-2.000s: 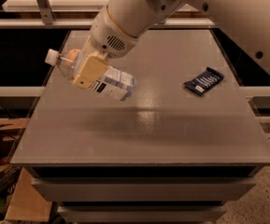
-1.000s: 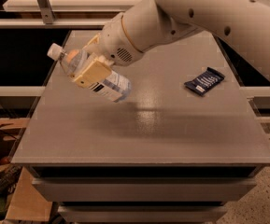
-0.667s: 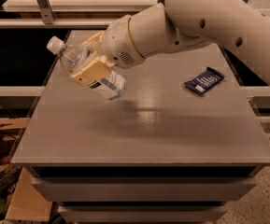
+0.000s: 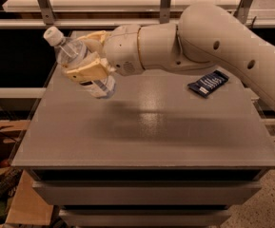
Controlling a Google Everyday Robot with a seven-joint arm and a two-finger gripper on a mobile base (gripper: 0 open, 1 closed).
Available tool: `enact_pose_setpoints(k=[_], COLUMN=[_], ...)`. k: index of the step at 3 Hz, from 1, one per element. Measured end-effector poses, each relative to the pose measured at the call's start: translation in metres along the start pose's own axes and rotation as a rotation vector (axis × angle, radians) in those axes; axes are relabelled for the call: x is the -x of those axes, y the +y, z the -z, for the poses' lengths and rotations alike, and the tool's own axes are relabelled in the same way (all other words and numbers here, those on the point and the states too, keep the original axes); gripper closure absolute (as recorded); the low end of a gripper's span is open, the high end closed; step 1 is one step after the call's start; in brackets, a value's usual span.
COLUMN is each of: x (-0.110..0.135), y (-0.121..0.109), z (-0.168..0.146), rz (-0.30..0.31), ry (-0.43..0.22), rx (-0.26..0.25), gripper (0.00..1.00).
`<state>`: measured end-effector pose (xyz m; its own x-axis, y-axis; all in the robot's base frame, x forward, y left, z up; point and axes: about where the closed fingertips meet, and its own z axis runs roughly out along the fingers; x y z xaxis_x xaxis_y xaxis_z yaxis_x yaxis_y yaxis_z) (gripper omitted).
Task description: Place blue plastic bottle upright
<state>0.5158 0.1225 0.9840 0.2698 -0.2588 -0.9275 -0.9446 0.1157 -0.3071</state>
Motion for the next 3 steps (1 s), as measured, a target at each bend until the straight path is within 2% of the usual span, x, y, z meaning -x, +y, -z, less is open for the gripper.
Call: enact_pose_setpoints(k=[2, 3], x=[0.0088, 0.0085], y=[0.0031, 0.0040], z=[-0.0049, -0.0041], rz=[-0.039, -0.067], ry=[-0.195, -0.250], rx=[-0.004, -0.007], gripper=[1.00, 1.00])
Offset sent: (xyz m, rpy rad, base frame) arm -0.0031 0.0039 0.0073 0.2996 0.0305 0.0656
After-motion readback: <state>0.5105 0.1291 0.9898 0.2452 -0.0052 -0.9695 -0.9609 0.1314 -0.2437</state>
